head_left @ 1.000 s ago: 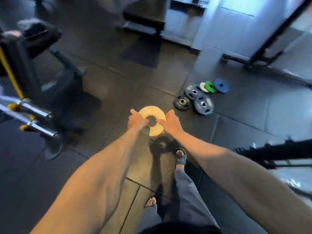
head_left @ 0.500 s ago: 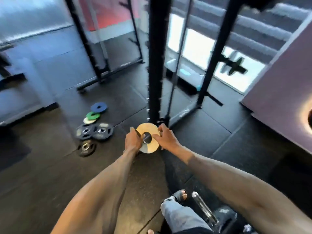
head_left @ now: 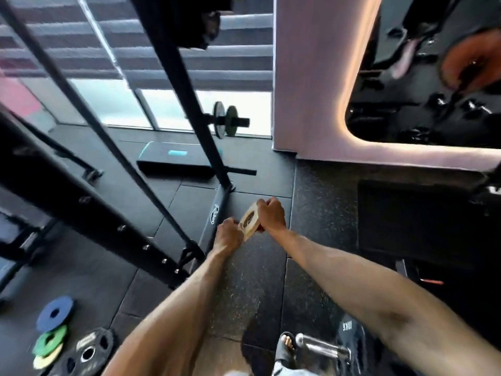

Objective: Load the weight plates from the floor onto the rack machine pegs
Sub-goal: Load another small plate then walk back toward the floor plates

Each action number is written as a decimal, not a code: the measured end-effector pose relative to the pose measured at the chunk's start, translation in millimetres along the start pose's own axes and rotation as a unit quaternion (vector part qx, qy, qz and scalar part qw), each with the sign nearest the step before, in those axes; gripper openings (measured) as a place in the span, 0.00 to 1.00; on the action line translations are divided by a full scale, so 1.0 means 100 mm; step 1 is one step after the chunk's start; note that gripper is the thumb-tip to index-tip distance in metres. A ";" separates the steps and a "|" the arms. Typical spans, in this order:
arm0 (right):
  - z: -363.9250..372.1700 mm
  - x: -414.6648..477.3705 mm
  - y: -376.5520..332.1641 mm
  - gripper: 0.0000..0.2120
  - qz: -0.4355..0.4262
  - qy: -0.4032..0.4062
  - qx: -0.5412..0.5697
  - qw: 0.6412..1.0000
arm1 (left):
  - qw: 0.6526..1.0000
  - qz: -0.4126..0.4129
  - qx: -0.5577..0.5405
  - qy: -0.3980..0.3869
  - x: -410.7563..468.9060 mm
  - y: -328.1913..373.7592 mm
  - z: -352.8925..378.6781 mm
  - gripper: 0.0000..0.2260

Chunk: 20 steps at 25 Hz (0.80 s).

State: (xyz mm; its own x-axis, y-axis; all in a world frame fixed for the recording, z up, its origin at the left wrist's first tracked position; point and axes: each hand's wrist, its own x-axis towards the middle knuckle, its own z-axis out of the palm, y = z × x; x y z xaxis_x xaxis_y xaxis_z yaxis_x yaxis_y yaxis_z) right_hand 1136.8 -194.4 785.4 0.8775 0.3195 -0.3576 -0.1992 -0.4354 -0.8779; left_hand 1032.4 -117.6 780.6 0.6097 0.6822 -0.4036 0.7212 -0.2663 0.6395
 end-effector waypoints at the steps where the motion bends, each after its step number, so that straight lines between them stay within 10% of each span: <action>1: -0.04 0.20 0.00 0.19 0.024 0.019 0.017 0.999 | 0.999 0.019 0.023 -0.025 0.16 0.08 0.02 0.14; 7: -0.12 1.04 -0.16 0.31 0.116 0.083 0.068 0.987 | 0.966 0.148 0.161 -0.138 0.74 0.56 0.09 0.11; 20: 0.02 2.49 -0.61 0.14 0.062 0.070 -0.089 0.992 | 0.981 0.119 0.085 -0.128 2.57 1.33 0.08 0.08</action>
State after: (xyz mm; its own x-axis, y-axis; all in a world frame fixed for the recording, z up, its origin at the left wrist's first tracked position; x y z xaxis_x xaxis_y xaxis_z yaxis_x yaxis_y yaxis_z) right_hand 1366.8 -86.4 748.9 0.9055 0.1401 -0.4005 -0.2395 -0.6104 -0.7551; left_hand 1287.7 16.7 756.5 0.8140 0.4002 -0.4210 0.5800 -0.5216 0.6257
